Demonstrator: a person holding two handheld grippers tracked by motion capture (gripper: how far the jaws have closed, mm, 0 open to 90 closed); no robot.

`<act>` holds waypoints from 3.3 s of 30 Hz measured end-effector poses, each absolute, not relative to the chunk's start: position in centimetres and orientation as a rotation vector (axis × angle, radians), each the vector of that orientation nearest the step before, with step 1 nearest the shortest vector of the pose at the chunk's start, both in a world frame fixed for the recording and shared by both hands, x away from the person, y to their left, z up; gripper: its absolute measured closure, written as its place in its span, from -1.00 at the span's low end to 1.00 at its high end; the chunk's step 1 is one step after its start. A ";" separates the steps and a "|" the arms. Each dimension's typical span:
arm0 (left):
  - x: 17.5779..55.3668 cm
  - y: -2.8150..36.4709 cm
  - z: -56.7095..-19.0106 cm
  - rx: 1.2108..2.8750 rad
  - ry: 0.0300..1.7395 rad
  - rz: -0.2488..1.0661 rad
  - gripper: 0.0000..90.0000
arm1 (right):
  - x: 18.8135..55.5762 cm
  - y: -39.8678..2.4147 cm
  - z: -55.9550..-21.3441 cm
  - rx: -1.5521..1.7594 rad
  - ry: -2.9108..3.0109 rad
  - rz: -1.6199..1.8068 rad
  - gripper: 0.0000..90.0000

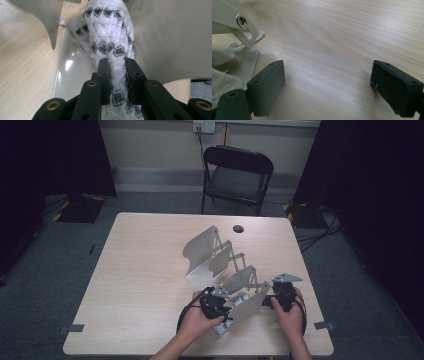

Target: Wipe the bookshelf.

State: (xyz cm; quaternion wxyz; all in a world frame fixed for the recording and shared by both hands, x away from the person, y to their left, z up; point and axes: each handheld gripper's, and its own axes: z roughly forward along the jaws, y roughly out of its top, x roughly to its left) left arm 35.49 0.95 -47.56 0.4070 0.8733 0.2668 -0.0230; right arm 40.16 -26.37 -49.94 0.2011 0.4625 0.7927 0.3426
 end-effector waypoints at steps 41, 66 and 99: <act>36.1 8.8 -48.2 2.198 0.766 0.068 0.65 | 40.2 -26.4 -49.9 1.291 2.214 0.958 -0.74; 36.6 13.2 -48.3 2.156 0.874 0.128 0.64 | 40.2 -26.4 -49.9 1.292 2.214 0.958 -0.74; 36.6 15.1 -48.0 2.105 0.906 0.176 0.37 | 38.7 -28.7 -49.1 1.328 2.201 0.918 -0.66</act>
